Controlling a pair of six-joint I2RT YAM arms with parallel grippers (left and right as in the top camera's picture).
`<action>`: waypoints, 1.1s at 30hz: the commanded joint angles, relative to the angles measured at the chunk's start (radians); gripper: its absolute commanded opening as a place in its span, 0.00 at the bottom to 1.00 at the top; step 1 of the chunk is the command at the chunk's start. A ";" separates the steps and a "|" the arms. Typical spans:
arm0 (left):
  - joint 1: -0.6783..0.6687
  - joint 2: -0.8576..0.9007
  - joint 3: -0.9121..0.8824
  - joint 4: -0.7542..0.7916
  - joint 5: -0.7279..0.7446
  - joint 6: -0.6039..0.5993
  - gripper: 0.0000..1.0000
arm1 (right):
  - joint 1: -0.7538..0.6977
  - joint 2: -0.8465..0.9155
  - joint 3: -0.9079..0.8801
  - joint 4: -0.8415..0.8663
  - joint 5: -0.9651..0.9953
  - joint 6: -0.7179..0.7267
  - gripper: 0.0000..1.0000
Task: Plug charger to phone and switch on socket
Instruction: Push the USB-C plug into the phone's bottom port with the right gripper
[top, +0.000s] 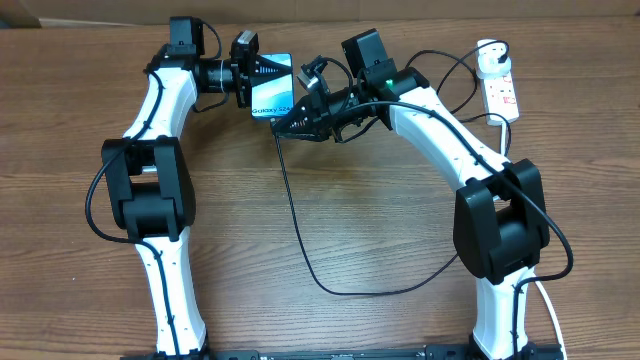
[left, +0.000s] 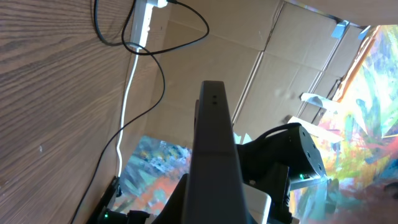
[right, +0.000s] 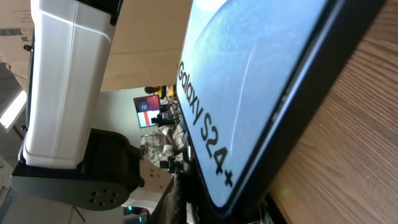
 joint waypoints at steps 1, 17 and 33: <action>-0.003 -0.047 0.028 0.004 0.048 -0.014 0.04 | -0.014 -0.021 -0.002 0.004 -0.007 0.003 0.04; -0.003 -0.047 0.028 0.004 0.048 -0.014 0.04 | -0.011 -0.018 -0.002 0.003 0.007 0.003 0.04; -0.004 -0.047 0.028 0.004 0.048 -0.014 0.04 | 0.002 -0.018 -0.008 -0.008 0.011 0.003 0.04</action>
